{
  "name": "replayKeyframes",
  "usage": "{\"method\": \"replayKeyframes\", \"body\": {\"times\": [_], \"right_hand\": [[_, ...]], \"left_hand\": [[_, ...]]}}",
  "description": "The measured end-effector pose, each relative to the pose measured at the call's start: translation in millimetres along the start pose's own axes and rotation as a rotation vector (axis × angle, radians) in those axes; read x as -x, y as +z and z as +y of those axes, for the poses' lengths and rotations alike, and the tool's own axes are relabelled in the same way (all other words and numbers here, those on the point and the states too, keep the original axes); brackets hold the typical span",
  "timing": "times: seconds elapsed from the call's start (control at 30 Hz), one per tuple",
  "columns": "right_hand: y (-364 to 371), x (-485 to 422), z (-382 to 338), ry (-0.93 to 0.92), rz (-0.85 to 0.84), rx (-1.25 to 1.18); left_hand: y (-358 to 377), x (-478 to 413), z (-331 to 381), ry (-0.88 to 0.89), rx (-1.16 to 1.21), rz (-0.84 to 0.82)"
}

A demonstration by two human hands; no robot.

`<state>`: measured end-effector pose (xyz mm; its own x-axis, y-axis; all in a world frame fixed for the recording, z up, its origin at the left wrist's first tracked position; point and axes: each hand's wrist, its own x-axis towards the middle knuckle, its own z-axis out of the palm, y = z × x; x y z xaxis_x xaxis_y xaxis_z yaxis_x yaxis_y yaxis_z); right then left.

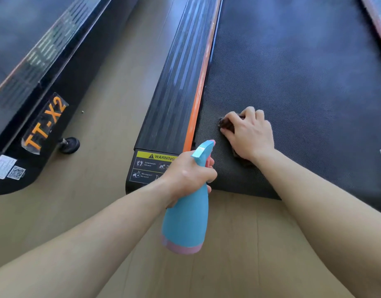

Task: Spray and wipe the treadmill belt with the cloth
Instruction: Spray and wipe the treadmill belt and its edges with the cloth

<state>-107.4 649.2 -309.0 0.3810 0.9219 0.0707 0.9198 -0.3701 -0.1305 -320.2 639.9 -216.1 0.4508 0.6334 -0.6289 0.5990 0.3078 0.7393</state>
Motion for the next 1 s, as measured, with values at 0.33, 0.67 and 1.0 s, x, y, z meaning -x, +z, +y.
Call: {"method": "replayKeyframes", "body": {"times": [0.33, 0.67, 1.0], "right_hand": [[-1, 94, 29, -0.218, 0.149, 0.010], [-8, 79, 15, -0.090, 0.085, -0.061], [3, -48, -41, -0.023, -0.010, 0.029]], "left_hand": [[3, 3, -7, -0.035, 0.034, -0.020], [-17, 7, -13, -0.081, 0.006, 0.011], [-35, 9, 0, 0.068, 0.126, 0.031]]}}
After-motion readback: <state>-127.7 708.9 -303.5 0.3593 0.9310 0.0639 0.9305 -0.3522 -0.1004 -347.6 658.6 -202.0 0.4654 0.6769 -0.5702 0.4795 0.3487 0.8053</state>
